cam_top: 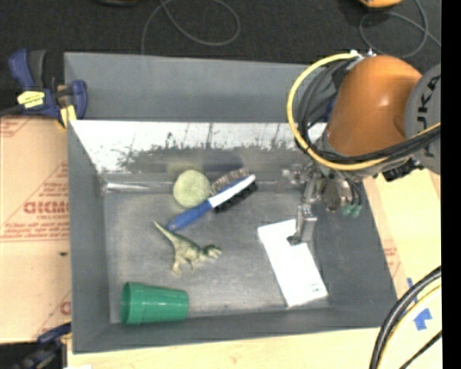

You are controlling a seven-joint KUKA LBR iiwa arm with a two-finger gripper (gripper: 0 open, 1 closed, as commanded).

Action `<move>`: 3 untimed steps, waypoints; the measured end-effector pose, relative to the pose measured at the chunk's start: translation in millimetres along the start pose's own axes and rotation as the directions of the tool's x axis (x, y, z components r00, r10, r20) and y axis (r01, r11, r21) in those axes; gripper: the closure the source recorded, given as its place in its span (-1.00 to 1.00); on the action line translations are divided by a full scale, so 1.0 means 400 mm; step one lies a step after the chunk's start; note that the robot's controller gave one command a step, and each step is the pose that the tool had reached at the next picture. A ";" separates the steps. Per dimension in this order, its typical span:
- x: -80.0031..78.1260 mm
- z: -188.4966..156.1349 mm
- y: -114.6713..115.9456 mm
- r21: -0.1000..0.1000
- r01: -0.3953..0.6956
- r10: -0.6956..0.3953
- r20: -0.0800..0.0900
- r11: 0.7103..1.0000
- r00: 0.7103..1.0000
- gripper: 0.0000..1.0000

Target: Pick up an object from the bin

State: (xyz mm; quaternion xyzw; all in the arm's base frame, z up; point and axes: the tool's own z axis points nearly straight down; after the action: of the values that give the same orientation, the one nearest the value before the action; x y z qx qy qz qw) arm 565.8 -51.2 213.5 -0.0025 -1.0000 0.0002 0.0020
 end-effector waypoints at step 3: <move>-0.226 0.133 0.171 -0.002 -0.028 0.028 0.011 1.000 1.000 -1.00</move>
Offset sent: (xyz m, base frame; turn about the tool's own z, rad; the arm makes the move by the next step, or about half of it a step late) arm 0.0805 0.1062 -0.1435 0.0617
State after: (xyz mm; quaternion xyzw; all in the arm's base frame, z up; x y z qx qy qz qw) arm 656.1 16.6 160.0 -0.0166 -0.9999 -0.0006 -0.0034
